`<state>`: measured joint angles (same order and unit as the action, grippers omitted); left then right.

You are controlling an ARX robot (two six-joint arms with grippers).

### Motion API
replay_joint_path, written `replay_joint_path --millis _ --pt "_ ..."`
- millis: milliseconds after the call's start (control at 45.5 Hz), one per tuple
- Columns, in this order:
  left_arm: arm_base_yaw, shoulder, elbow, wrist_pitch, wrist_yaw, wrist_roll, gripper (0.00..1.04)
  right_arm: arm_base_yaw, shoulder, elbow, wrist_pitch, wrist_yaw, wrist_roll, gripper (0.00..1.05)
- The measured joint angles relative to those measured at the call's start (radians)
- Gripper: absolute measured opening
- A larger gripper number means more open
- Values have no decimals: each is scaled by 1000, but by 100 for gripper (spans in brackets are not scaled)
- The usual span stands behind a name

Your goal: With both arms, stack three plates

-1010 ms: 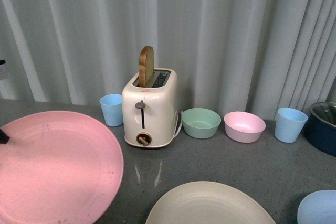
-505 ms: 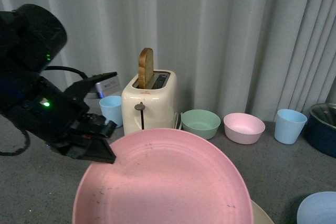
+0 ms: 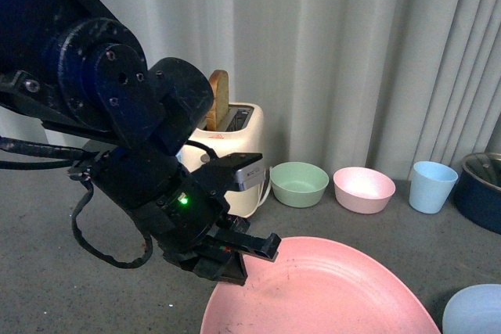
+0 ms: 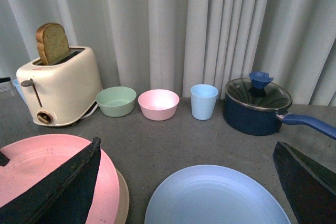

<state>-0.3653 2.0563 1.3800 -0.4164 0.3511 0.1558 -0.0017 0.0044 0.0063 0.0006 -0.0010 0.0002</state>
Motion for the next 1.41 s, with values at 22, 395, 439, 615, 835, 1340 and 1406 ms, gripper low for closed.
replay_joint_path --millis 22,395,439,615,835,1340,1406 --pt "-3 8 6 0 -1 -1 3 0 0 0 0 0 0 97" --pt "-21 105 114 -18 -19 -7 3 0 0 0 0 0 0 97" --pt "-21 109 119 -18 -20 -7 3 0 0 0 0 0 0 97" --pt "-17 124 135 -24 -30 -5 3 0 0 0 0 0 0 97" --pt "-10 141 135 -24 -40 2 3 0 0 0 0 0 0 97" --pt "-3 161 137 -22 -83 27 39 0 0 0 0 0 0 97" --pt "1 159 137 -21 -78 27 48 0 0 0 0 0 0 97"
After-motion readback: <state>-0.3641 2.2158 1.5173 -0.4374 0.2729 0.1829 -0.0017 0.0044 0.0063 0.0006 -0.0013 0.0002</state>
